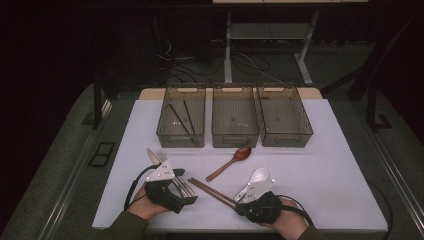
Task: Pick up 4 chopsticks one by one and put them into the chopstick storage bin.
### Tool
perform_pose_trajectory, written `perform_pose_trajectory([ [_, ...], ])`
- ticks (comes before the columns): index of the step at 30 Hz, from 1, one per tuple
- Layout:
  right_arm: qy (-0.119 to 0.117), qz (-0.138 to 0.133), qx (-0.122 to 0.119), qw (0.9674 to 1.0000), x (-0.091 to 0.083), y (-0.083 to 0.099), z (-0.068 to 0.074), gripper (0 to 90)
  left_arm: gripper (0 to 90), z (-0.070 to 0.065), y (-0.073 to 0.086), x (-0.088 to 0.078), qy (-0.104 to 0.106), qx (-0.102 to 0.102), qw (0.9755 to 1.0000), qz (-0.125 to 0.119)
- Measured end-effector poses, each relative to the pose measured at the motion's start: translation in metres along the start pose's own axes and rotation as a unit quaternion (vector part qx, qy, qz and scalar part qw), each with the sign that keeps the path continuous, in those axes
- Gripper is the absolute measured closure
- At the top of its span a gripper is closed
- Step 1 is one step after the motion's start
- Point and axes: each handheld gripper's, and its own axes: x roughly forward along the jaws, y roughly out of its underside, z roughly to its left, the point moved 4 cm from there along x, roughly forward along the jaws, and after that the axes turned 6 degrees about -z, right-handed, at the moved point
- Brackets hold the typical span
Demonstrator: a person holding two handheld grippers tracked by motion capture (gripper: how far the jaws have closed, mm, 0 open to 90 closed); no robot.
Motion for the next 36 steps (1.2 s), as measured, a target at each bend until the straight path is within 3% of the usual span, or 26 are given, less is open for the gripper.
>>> perform_pose_trajectory([
  [6, 0.004, 0.001, 0.004, 1.0000, 0.000, 0.000, 0.000, 84.1, 0.0, 0.000, 0.000, 0.000, 0.000, 0.000, 1.0000, -0.002],
  [7, -0.002, 0.000, 0.020, 0.9998, 0.000, -0.001, 0.003, 84.2, 0.0, 0.000, 0.000, 0.000, 0.000, 0.000, 1.0000, -0.002],
  [11, 0.007, 0.001, 0.021, 0.9998, 0.000, -0.001, 0.001, 83.8, 0.0, 0.000, 0.000, 0.000, 0.000, 0.000, 1.0000, -0.001],
  [14, 0.001, -0.010, 0.036, 0.9993, 0.002, -0.004, 0.003, 82.5, 0.0, 0.000, 0.000, 0.000, -0.001, 0.000, 1.0000, -0.003],
  [17, 0.005, -0.012, 0.027, 0.9995, 0.005, -0.007, 0.002, 81.8, 0.0, 0.000, 0.000, 0.000, 0.000, -0.001, 1.0000, -0.004],
  [22, 0.009, -0.016, 0.035, 0.9992, 0.011, -0.009, 0.002, 83.8, 0.0, 0.000, 0.000, 0.000, 0.001, 0.000, 1.0000, -0.003],
  [28, 0.023, -0.018, 0.037, 0.9989, 0.011, -0.009, 0.005, 85.0, 0.0, 0.000, 0.000, 0.000, 0.000, 0.000, 1.0000, -0.004],
  [36, 0.022, -0.030, 0.050, 0.9980, 0.005, -0.010, 0.002, 85.2, 0.0, 0.000, 0.000, -0.001, 0.001, 0.000, 1.0000, -0.005],
])
